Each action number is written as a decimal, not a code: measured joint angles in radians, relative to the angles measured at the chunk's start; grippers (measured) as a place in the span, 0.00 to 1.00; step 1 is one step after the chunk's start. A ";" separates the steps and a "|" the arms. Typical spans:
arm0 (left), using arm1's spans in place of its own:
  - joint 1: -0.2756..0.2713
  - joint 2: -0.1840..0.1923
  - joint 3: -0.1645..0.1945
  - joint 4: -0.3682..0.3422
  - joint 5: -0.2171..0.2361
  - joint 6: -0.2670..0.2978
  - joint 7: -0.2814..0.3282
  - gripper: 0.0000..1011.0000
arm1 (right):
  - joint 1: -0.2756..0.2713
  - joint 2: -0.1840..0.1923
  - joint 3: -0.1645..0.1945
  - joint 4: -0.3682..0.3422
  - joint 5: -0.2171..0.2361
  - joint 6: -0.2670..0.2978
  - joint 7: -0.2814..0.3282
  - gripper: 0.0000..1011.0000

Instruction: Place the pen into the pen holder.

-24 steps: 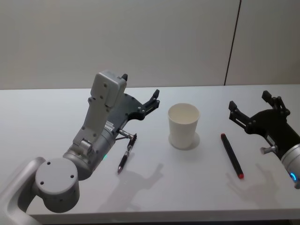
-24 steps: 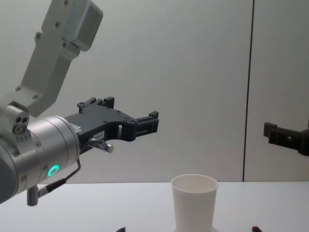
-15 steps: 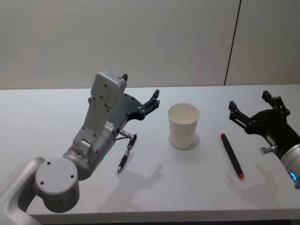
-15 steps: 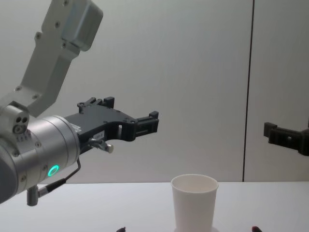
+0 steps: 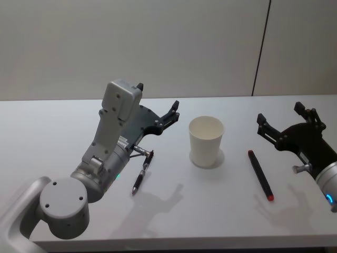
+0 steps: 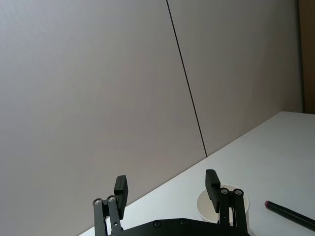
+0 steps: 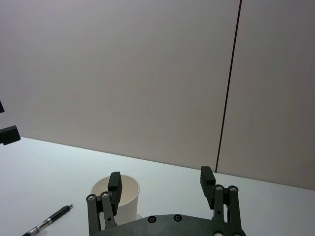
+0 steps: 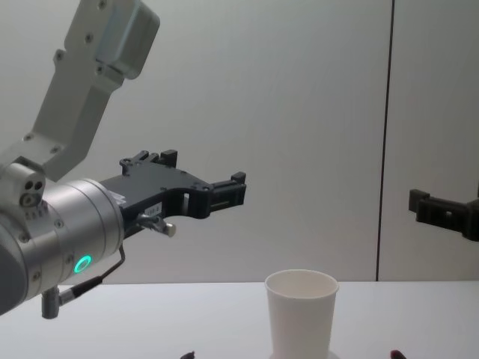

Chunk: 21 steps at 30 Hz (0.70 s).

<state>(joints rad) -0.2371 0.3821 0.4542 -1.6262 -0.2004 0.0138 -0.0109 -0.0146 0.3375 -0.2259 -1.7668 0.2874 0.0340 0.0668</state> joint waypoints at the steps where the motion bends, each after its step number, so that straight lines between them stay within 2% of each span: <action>1: 0.000 0.000 0.000 0.000 0.000 0.000 0.000 0.99 | 0.000 0.000 0.000 0.000 0.000 0.000 0.000 0.99; 21: 0.000 0.000 0.000 0.000 0.000 0.000 0.000 0.99 | 0.000 0.000 0.000 0.000 0.000 0.000 0.000 0.99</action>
<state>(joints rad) -0.2371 0.3821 0.4542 -1.6262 -0.2004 0.0139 -0.0109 -0.0144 0.3372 -0.2255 -1.7666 0.2874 0.0341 0.0668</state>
